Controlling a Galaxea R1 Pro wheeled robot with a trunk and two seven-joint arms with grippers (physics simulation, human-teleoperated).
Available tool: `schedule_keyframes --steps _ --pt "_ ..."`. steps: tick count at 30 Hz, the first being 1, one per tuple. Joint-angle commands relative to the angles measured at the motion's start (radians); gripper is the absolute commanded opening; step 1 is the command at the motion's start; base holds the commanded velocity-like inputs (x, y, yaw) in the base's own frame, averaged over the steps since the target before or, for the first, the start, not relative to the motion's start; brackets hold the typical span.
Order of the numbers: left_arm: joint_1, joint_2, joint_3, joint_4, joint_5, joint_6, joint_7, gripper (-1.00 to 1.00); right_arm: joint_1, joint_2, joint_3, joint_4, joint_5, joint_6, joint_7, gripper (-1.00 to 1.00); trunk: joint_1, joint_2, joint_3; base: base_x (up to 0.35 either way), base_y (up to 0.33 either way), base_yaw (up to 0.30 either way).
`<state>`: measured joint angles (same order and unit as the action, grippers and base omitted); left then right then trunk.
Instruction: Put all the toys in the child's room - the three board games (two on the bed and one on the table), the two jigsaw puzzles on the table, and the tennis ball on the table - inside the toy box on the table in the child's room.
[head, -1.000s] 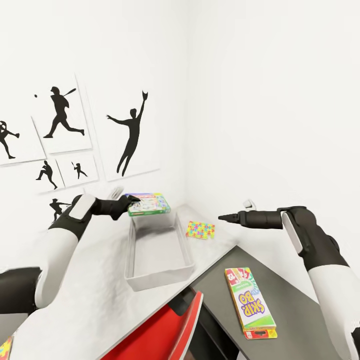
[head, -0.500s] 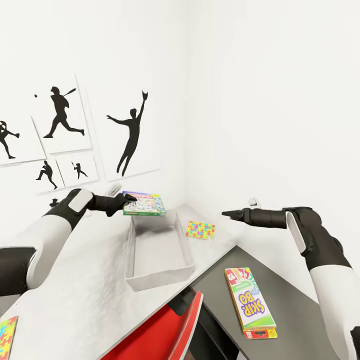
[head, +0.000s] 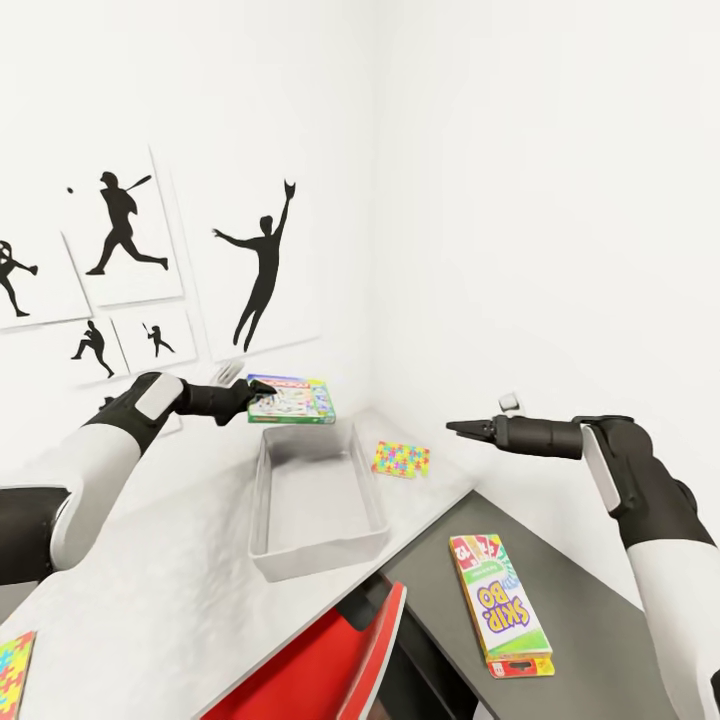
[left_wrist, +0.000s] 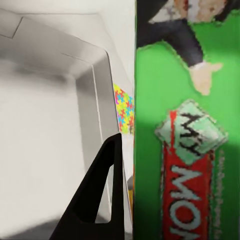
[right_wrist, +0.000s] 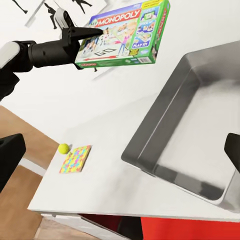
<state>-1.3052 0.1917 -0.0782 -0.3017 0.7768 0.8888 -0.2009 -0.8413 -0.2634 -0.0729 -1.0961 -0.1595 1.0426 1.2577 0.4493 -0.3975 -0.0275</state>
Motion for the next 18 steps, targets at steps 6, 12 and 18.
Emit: schedule_keyframes --steps 6,12,18 --pt "-0.001 0.002 -0.009 0.001 -0.009 -0.001 -0.027 -1.0 0.001 -0.001 -0.005 -0.007 -0.001 0.005 0.02 1.0 0.001 -0.003 -0.01 0.0 0.0 0.0" --pt "0.001 0.001 -0.009 0.001 -0.01 0.0 -0.034 -1.0 0.002 -0.003 -0.006 -0.011 -0.001 0.005 0.024 1.0 0.001 -0.003 -0.019 0.0 0.0 0.0" --pt "0.001 -0.001 -0.009 0.002 -0.01 0.001 -0.036 -1.0 0.002 -0.021 0.001 -0.012 -0.006 0.005 0.038 1.0 0.001 -0.003 -0.029 0.0 0.0 0.0"
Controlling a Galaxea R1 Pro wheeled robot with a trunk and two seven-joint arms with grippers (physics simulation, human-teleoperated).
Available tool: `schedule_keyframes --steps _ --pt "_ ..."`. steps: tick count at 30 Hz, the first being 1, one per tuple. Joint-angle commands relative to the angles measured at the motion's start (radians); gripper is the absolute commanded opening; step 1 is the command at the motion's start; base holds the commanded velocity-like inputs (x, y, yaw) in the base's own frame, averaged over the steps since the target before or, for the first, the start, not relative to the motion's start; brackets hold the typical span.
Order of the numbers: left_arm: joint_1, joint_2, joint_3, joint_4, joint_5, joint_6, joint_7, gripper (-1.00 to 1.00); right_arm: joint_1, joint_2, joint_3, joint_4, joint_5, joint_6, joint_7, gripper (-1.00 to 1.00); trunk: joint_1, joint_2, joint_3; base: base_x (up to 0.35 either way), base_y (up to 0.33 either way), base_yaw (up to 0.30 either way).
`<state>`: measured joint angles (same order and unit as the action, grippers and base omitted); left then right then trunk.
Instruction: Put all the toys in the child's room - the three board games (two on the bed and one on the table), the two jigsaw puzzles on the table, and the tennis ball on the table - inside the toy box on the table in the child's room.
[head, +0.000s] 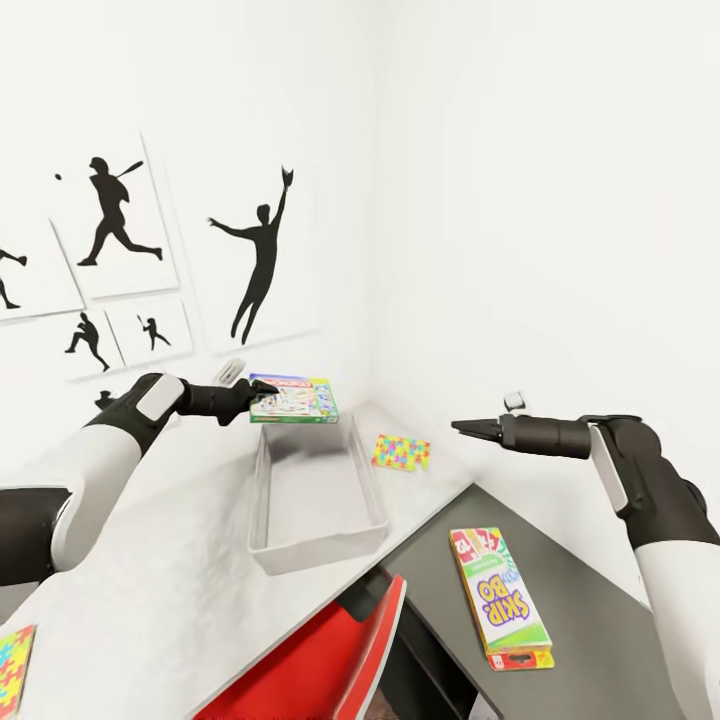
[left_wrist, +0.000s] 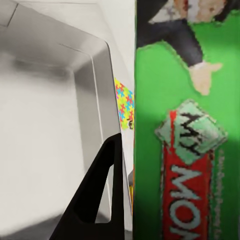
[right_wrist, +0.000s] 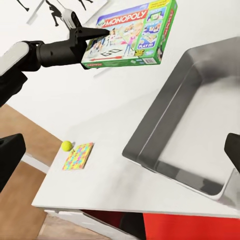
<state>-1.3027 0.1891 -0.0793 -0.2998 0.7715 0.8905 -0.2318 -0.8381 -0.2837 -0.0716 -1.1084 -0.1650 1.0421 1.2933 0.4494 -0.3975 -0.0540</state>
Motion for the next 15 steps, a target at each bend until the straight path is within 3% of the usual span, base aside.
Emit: schedule_keyframes --steps 1,5,15 --pt "-0.001 0.0 -0.008 0.0 -0.004 -0.001 -0.005 -1.0 -0.001 -0.005 0.001 0.0 -0.002 0.005 0.014 1.0 0.001 -0.002 -0.004 0.0 0.0 0.0" --pt "0.002 -0.002 -0.008 0.0 -0.005 -0.001 -0.006 -1.0 -0.001 -0.016 0.005 0.004 -0.008 0.005 0.063 1.0 0.001 -0.002 -0.011 0.0 0.0 0.0" --pt "-0.002 -0.006 -0.015 0.0 -0.005 0.009 -0.005 -1.0 -0.001 -0.018 0.007 0.008 -0.01 0.005 0.097 1.0 0.001 -0.002 -0.027 0.0 0.0 0.0"
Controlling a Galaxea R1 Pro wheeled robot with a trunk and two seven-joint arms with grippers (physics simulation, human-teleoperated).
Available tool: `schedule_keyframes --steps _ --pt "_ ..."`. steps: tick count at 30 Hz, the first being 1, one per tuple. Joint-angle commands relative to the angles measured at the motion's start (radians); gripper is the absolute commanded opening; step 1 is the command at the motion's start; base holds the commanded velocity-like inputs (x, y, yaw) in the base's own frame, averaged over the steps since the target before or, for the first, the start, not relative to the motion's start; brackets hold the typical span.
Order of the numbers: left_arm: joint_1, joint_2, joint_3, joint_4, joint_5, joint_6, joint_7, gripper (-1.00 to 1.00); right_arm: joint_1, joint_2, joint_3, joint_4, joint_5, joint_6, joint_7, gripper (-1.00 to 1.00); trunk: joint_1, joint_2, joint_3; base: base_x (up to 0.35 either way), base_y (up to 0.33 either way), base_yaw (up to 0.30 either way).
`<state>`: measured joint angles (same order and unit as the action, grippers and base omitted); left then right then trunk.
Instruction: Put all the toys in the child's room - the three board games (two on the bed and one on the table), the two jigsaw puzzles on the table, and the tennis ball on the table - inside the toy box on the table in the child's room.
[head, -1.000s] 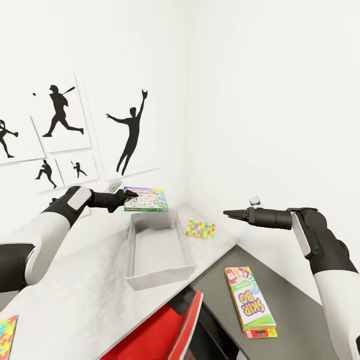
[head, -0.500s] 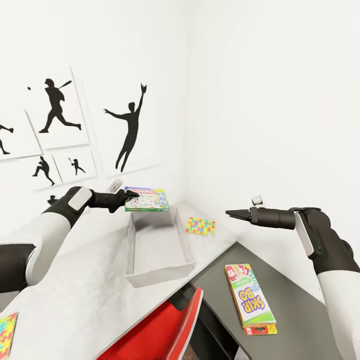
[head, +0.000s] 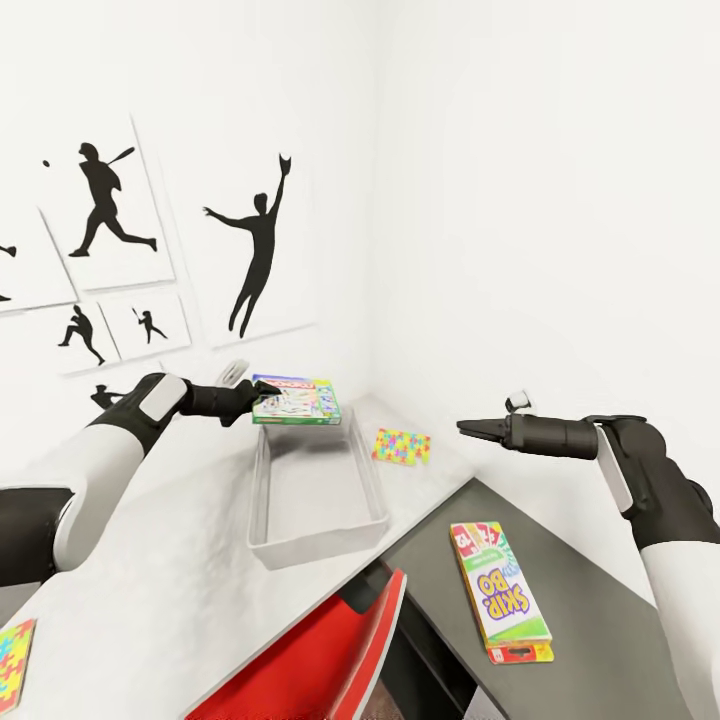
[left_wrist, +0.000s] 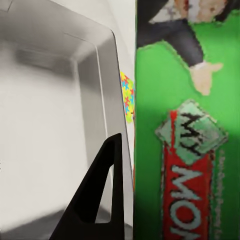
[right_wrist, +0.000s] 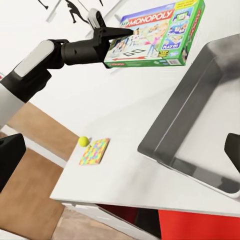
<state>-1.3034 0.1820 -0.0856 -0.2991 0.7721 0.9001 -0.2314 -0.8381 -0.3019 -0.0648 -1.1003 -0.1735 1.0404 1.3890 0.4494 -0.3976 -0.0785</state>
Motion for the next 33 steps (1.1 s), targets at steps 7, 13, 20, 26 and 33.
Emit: schedule_keyframes --steps 7,13,20,26,33 --pt "-0.016 0.0 -0.013 0.0 -0.005 0.024 -0.003 -1.0 -0.001 0.002 0.001 0.002 -0.001 0.007 0.007 1.0 0.001 -0.002 -0.014 0.0 0.0 0.0" --pt "-0.025 -0.001 -0.013 0.0 -0.004 0.031 0.0 -1.0 -0.002 0.006 0.001 0.004 0.003 0.007 0.008 1.0 0.001 -0.002 -0.024 0.0 0.0 0.0" --pt "-0.034 -0.003 -0.013 -0.001 -0.003 0.045 0.004 -1.0 -0.002 0.004 0.002 0.004 0.004 0.007 0.008 1.0 0.001 -0.002 -0.035 0.0 0.0 0.0" --pt "-0.053 -0.008 -0.013 0.0 -0.004 0.055 0.008 -1.0 -0.001 0.001 0.002 0.003 0.004 0.007 0.008 1.0 0.001 -0.002 -0.045 0.0 0.0 0.0" --pt "-0.066 -0.008 -0.013 0.0 -0.005 0.062 0.009 -1.0 -0.001 0.0 0.002 -0.001 0.003 0.007 0.008 1.0 0.001 -0.002 -0.056 0.0 0.0 0.0"
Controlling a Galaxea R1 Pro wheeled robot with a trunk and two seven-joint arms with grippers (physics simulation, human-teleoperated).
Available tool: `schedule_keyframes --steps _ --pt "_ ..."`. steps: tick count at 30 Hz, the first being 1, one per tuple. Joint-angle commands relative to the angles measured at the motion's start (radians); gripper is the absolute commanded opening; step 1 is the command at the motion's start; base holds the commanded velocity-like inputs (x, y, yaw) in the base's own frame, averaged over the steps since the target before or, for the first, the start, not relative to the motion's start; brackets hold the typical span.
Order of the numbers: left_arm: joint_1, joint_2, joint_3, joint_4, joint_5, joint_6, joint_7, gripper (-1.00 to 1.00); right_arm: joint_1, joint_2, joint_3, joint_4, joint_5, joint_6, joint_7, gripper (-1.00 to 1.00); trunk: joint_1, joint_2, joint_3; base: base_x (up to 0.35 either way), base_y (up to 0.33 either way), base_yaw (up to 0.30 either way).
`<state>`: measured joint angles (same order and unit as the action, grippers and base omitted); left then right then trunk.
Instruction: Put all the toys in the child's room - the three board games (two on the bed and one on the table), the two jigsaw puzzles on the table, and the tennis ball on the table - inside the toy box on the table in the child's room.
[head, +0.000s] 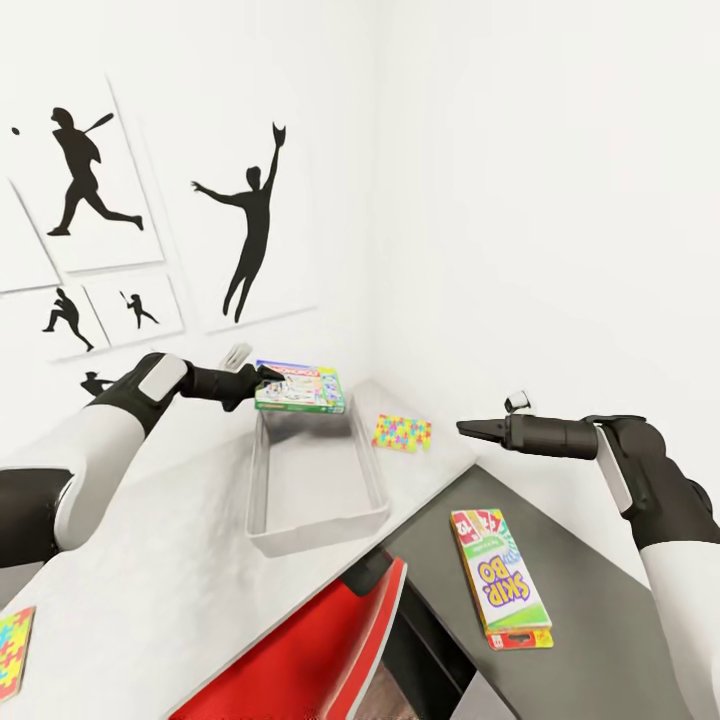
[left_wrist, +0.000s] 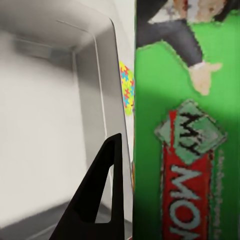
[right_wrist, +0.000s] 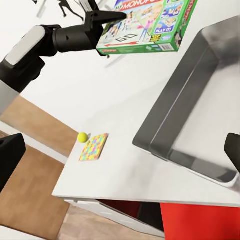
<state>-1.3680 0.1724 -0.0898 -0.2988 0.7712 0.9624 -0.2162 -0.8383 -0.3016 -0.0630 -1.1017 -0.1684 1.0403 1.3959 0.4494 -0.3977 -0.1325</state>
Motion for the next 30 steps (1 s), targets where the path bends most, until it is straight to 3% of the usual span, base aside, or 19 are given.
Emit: schedule_keyframes --steps 1,30 --pt "-0.004 0.001 -0.008 0.0 -0.004 0.002 -0.006 -1.0 -0.001 0.0 0.0 -0.001 -0.002 0.007 0.002 1.0 0.001 -0.002 -0.004 0.0 0.0 0.0" --pt "-0.035 -0.008 -0.008 0.0 -0.006 0.041 0.018 -1.0 -0.001 -0.002 -0.001 -0.009 -0.003 0.007 0.002 1.0 0.001 -0.002 -0.051 0.0 0.0 0.0"
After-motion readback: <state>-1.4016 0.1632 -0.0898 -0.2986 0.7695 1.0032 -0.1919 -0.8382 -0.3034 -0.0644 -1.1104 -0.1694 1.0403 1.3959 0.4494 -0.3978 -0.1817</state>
